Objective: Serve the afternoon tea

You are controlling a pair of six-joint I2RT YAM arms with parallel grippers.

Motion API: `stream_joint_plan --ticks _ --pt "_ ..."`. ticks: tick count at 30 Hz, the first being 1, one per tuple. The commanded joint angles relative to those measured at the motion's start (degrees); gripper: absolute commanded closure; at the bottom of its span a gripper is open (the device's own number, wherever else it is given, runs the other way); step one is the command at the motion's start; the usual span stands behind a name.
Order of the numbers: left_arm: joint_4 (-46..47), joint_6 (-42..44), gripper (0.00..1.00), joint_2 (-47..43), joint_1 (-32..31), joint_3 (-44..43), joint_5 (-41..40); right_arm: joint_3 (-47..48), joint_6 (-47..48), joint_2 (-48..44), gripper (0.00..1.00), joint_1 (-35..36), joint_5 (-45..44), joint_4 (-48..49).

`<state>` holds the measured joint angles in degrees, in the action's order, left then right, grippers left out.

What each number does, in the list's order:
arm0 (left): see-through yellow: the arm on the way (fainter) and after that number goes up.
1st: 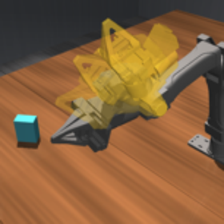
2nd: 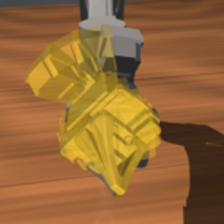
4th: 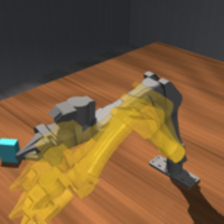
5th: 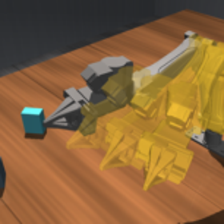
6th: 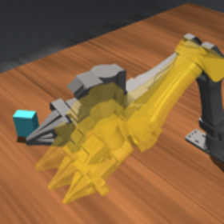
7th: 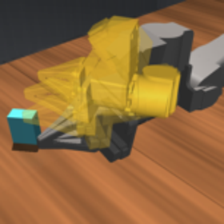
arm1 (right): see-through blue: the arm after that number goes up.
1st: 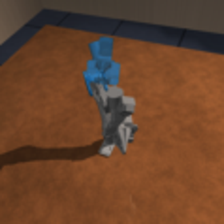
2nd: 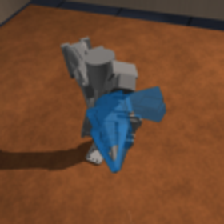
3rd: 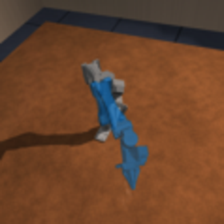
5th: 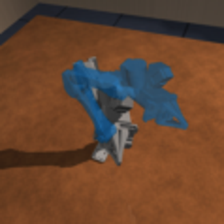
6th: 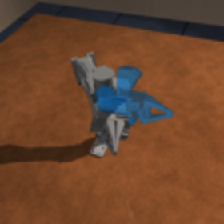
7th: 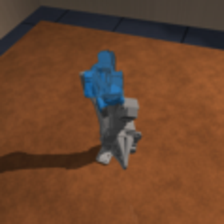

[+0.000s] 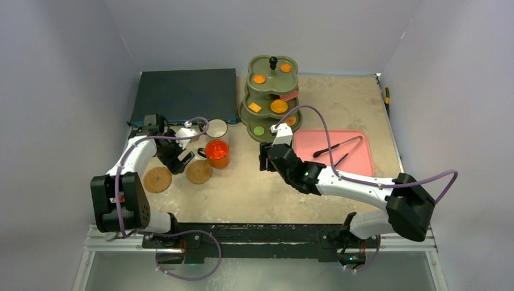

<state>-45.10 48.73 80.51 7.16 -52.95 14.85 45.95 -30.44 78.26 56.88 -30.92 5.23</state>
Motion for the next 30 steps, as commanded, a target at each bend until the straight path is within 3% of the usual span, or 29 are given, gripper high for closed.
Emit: stream_joint_plan --ticks 1,8,15,24,30 --pt "8.9 3.2 0.10 1.2 0.4 1.9 3.3 -2.3 -1.7 -3.2 0.36 0.1 -2.1 3.2" --pt "15.4 0.3 0.11 2.3 -0.2 5.0 6.8 -4.2 -2.9 -4.0 0.37 0.2 -2.3 4.3" --pt "21.9 4.6 0.11 -0.4 -5.1 13.1 1.7 -4.5 -3.1 -4.4 0.37 0.2 -2.3 5.1" --pt "20.4 4.7 0.12 -2.7 -12.6 16.3 0.9 -5.0 -3.9 -4.7 0.39 0.1 -1.9 5.1" --pt "16.7 0.3 0.13 -4.2 -17.2 16.4 3.0 -6.9 -3.7 -4.6 0.39 0.3 -1.0 6.8"
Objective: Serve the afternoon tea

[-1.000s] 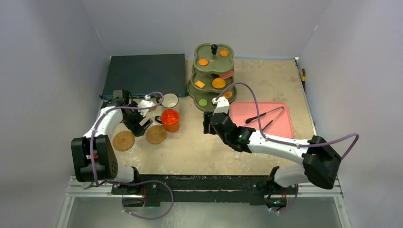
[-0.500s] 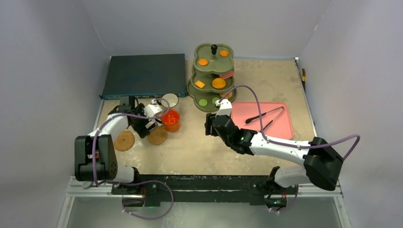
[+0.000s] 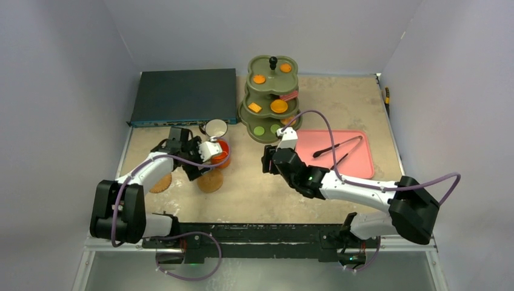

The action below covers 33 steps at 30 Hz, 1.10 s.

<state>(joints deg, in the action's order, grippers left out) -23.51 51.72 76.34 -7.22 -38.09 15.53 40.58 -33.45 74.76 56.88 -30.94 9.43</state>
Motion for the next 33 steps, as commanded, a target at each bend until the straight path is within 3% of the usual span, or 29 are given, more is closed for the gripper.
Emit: stream_joint_plan --ticks 1,9,16,20,24,30,33 --pt "-5.4 -3.9 0.13 -0.1 -3.9 1.5 2.5 -2.1 -0.6 -0.7 0.39 0.6 -1.0 3.4" --pt "-6.5 -14.1 0.12 1.2 -13.2 -1.4 4.1 -3.0 -0.9 4.5 0.39 7.9 -3.7 6.5" --pt "-16.2 -14.4 0.08 -0.6 -11.7 -13.1 2.9 -1.1 5.0 10.7 0.43 14.5 -0.5 17.0" --pt "-24.9 -8.2 0.05 -2.0 -2.2 -20.1 6.9 2.5 9.3 16.6 0.48 18.1 2.4 22.0" --pt "-33.7 4.6 0.03 0.3 10.6 -24.0 7.1 7.6 13.9 22.7 0.56 20.8 5.2 23.5" --pt "-40.6 24.6 0.03 6.9 28.5 -23.3 -0.8 11.3 15.9 28.0 0.59 22.0 9.5 24.5" --pt "-40.6 30.1 0.02 10.7 34.4 -23.7 -3.8 11.4 14.4 29.7 0.67 22.1 9.8 22.9"
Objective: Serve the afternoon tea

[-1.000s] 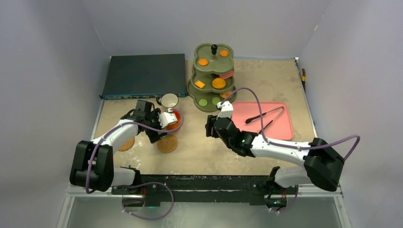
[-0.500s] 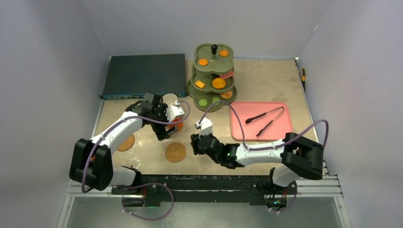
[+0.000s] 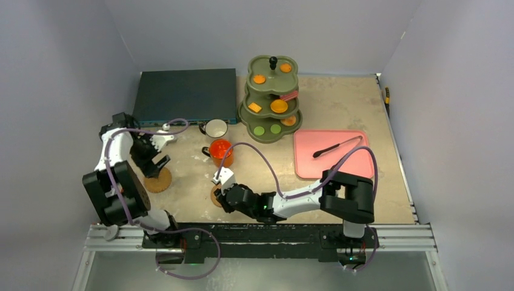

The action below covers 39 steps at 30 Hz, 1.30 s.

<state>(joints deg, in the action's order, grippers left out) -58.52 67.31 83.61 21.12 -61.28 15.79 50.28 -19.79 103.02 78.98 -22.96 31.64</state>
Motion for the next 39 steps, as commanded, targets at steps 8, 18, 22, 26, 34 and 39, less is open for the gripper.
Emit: stream_joint_plan --ticks 8,18,22,26,34,39 --pt "7.9 18.5 0.03 1.3 7.9 8.1 -7.3 -3.6 -3.1 0.9 0.79 -0.1 0.5 -2.0" --pt "18.6 14.1 0.04 0.2 -1.3 16.3 -8.2 -9.6 -10.6 -2.5 0.90 -2.6 -3.2 -5.4" --pt "19.4 9.3 0.08 2.2 -5.4 17.1 -7.7 -10.6 -12.9 -4.8 0.92 -4.7 -4.8 -9.2" --pt "18.7 6.2 0.13 3.1 -7.8 17.3 -6.0 -12.3 -15.1 -8.7 0.94 -7.1 -6.4 -12.4" --pt "18.2 -0.5 0.24 1.5 -15.5 18.1 -0.2 -11.6 -16.4 -14.5 0.95 -7.8 -12.5 -18.3" --pt "18.1 -5.3 0.26 1.5 -20.7 17.4 2.5 -10.1 -14.0 -16.5 0.88 -4.9 -16.3 -17.7"
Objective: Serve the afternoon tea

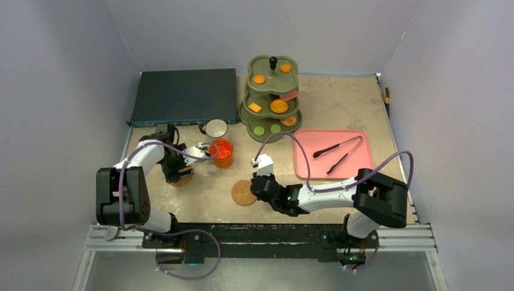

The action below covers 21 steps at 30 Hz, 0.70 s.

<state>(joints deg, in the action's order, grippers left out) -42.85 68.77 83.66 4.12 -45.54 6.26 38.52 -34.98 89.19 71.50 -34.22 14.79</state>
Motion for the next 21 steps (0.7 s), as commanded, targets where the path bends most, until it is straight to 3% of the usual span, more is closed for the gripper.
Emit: stream_joint_plan --ticks 1,8,11,15,21 --pt "2.2 -7.6 0.27 1.2 -5.2 1.6 12.5 1.2 2.6 -3.6 0.86 3.5 -4.1 1.1" --pt "0.4 -14.1 0.28 -1.2 -11.3 -1.1 16.5 2.2 7.8 0.9 0.61 7.3 3.0 9.7" --pt "0.0 -17.1 0.29 -2.4 -14.4 -1.9 17.2 4.7 9.1 4.6 0.55 8.8 3.5 9.9" --pt "-1.6 -18.0 0.29 -2.9 -15.3 -2.7 16.3 5.9 8.2 8.2 0.57 9.1 3.9 9.6" --pt "-3.7 -18.2 0.25 -5.4 -15.3 -4.1 14.6 5.5 7.3 10.3 0.70 8.2 1.9 5.4"
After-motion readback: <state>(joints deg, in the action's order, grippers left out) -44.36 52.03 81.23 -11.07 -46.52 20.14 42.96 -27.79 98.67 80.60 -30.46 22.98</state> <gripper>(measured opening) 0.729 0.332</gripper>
